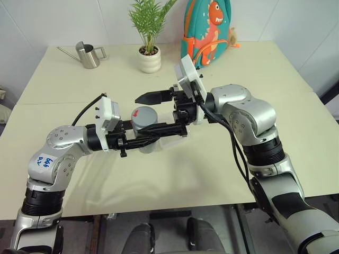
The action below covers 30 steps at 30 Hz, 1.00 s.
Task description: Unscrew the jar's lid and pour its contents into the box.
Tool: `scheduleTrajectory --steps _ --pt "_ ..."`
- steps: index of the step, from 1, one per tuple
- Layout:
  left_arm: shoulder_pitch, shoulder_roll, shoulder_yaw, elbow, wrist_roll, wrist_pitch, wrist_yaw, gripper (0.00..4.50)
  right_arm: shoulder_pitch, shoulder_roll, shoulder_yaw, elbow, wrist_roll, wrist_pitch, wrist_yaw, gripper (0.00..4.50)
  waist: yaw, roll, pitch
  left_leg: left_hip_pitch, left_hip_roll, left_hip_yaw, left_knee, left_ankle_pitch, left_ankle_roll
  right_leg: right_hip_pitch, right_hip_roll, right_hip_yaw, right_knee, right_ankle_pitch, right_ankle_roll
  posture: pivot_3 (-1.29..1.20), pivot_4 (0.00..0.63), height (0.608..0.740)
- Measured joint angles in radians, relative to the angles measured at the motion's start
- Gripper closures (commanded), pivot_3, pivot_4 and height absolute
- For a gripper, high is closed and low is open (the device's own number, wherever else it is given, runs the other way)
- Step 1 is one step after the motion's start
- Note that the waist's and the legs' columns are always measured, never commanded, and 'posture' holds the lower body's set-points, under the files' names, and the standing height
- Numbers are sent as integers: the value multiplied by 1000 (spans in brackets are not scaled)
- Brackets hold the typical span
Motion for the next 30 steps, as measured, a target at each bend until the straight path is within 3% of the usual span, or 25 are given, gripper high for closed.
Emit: scheduleTrajectory --steps 4,9,14,18,21,24,30 --pt "0 -1 0 0 0 0 3 2568 0 1 0 12 -10 -5 0 1941 1 0 0 0 0 0 0 0 0 0 0 0 0 0 0 0 150 740" --pt "0 -1 10 -4 -2 -8 8 2568 0 35 -34 40 31 30 -18 1943 0 0 0 0 0 0 0 0 0 0 0 0 0 0 0 0 150 740" --pt "18 -1 10 -10 -2 -8 7 2568 -43 76 -241 55 259 202 -103 1943 1 0 0 0 0 -1 0 0 0 0 0 0 0 0 0 0 150 740" --pt "26 0 10 -14 -2 -8 9 2568 -36 55 -304 57 301 238 -163 1943 2 0 0 0 0 0 -1 0 0 0 -1 0 0 0 0 0 150 740" --pt "43 2 21 -34 -2 -8 19 2568 35 -26 -298 134 167 102 -203 1943 4 -1 -1 0 -1 0 0 -1 2 1 -2 0 -1 0 0 0 150 740" --pt "62 5 46 -41 -5 -8 27 2568 139 -117 -264 330 -64 -189 -245 1943 4 -2 -1 0 -2 4 0 -1 3 1 -2 1 -3 1 1 0 150 740" --pt "69 4 57 -38 -11 -7 31 2568 203 -160 -298 784 -278 -631 -377 1943 -5 -1 -1 1 0 7 -2 -1 2 0 0 1 -4 1 1 0 150 740"
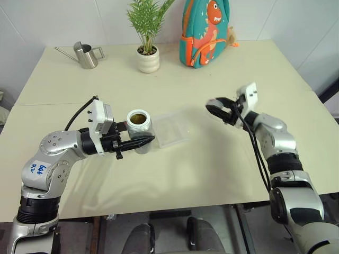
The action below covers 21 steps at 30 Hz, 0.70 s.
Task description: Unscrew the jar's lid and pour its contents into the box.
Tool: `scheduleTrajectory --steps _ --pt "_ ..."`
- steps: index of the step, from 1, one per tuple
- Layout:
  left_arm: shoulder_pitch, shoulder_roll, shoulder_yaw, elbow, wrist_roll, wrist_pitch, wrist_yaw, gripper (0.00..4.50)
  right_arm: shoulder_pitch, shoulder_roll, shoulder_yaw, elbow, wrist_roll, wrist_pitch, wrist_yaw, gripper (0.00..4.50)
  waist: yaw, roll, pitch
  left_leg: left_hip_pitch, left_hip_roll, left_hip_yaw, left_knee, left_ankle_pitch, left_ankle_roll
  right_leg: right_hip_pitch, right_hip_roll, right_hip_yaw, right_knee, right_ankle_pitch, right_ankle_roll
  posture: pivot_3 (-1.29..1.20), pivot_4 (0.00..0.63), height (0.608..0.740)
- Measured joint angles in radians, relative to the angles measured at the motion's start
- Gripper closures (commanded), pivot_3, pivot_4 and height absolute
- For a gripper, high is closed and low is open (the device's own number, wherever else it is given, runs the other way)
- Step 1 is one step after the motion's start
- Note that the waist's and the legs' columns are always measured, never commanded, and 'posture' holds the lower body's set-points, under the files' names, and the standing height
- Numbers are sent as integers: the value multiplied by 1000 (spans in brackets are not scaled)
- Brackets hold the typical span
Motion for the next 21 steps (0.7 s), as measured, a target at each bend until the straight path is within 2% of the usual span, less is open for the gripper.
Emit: scheduleTrajectory --steps 5,6,9,10,12,16,21 --pt "-31 -6 -1 14 0 0 -2 2568 24 4 -20 166 -50 -164 -54 1943 0 0 0 1 1 0 3 1 -1 2 0 0 1 0 0 0 150 740" --pt "-36 -7 -1 20 0 0 -2 2568 30 9 -28 179 -51 -177 -51 1223 0 0 0 2 1 0 3 1 -1 3 0 0 2 0 0 0 150 740" --pt "-39 -8 -1 40 0 0 -3 2568 47 10 -45 178 -46 -188 -7 278 2 0 0 2 1 -2 4 0 -1 3 0 1 2 1 0 0 150 740" --pt "-39 -8 -1 43 0 0 -3 2568 52 10 -49 168 -42 -187 9 9 2 0 0 2 1 -2 5 0 -1 3 0 1 2 1 0 0 150 740" --pt "-47 -10 -2 44 0 0 -2 2568 56 8 -56 133 -29 -172 42 9 3 0 0 2 1 -3 5 0 -1 3 0 1 3 1 0 0 150 740" --pt "-106 -29 -12 88 14 -4 15 2568 96 -38 -55 -136 53 -37 172 9 8 1 0 2 1 -3 5 0 -1 3 0 1 3 1 0 0 150 740" --pt "-232 -51 -72 268 147 -91 60 2568 194 -208 -7 -609 194 306 346 9 31 0 0 1 1 -4 7 -1 0 4 1 -1 2 1 0 0 150 740"
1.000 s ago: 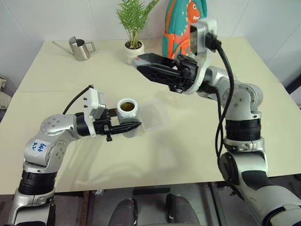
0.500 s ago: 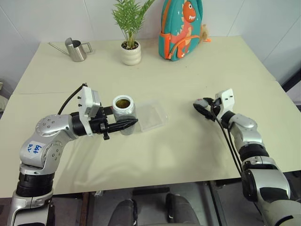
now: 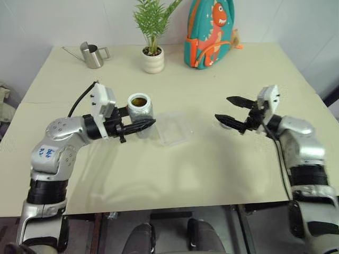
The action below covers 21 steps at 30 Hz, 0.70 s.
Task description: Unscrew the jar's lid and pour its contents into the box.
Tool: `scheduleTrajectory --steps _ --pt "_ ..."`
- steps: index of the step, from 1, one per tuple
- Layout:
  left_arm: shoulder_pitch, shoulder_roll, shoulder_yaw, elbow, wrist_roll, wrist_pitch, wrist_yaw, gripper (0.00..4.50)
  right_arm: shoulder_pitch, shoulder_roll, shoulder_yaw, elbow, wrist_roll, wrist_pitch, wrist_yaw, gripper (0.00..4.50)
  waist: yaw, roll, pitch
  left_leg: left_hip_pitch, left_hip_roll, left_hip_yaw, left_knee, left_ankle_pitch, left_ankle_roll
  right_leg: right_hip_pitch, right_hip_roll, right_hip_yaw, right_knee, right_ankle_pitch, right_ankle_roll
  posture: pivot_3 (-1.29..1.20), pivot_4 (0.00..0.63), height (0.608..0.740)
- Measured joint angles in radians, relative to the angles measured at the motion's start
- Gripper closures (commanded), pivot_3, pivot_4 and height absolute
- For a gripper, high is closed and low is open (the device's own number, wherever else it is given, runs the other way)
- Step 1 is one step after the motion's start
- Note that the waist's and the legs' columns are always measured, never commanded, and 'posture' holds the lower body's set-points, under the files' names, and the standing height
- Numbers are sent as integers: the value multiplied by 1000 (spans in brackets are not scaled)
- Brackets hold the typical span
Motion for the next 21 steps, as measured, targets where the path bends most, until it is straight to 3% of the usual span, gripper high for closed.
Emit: scheduleTrajectory --steps 4,12,17,21 --pt "-126 -25 -86 162 153 -91 41 2568 58 -29 14 -146 34 122 13 9 9 0 0 -1 -2 3 4 -1 2 1 -1 0 0 1 1 0 150 740" --pt "-233 -60 -244 406 430 -388 75 2568 130 -29 7 -231 21 128 -55 9 16 0 0 -5 -3 9 5 -2 3 -2 0 -2 -2 2 2 0 150 740" --pt "-327 -60 -333 543 733 -699 337 2568 187 -6 5 -273 23 134 -96 9 28 0 0 -9 -4 9 7 -2 3 -4 0 -2 -3 3 3 0 150 740" --pt "-410 -49 -427 602 1033 -901 665 2568 217 24 7 -323 30 149 -131 9 30 0 0 -11 -5 9 7 -2 4 -4 0 -3 -4 4 4 0 150 740"
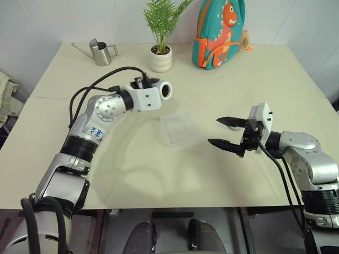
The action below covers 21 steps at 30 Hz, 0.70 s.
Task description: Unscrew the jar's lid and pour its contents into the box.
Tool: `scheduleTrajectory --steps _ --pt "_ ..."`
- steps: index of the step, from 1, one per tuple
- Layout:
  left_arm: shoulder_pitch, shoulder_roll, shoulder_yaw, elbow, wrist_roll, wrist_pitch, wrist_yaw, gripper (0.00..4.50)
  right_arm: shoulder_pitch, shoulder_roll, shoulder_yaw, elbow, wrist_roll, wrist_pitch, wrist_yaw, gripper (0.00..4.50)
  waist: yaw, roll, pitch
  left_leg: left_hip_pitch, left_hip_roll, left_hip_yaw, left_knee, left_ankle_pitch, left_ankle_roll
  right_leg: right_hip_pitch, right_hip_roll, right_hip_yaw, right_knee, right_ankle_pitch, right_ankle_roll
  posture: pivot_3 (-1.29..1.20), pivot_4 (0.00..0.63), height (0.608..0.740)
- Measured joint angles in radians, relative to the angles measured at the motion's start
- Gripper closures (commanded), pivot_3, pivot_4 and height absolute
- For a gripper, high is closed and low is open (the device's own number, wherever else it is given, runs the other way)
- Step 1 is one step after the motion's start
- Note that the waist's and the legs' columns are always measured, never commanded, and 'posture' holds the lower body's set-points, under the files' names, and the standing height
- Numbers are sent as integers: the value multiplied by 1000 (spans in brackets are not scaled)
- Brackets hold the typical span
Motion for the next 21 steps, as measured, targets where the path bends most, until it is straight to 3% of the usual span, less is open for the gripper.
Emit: scheduleTrajectory --steps 3,8,14,21 --pt "-51 26 -127 16 271 -85 254 2568 17 12 1 -10 1 2 -15 9 1 0 0 -1 -1 0 0 0 0 0 0 0 0 0 0 0 150 740" --pt "-136 37 -311 76 646 -39 653 2568 28 33 1 -29 5 6 -37 9 1 0 0 -2 -1 0 0 0 1 -1 1 0 0 0 1 0 150 740" --pt "-194 22 -436 154 865 77 927 2568 38 43 0 -49 20 24 -58 9 -1 0 0 -2 -1 0 0 0 1 -2 1 0 0 0 1 0 150 740" --pt "-194 24 -527 150 1018 188 1074 2568 39 48 0 -56 32 27 -76 9 -1 0 0 -2 -1 0 1 0 1 -2 0 0 1 0 1 0 150 740"
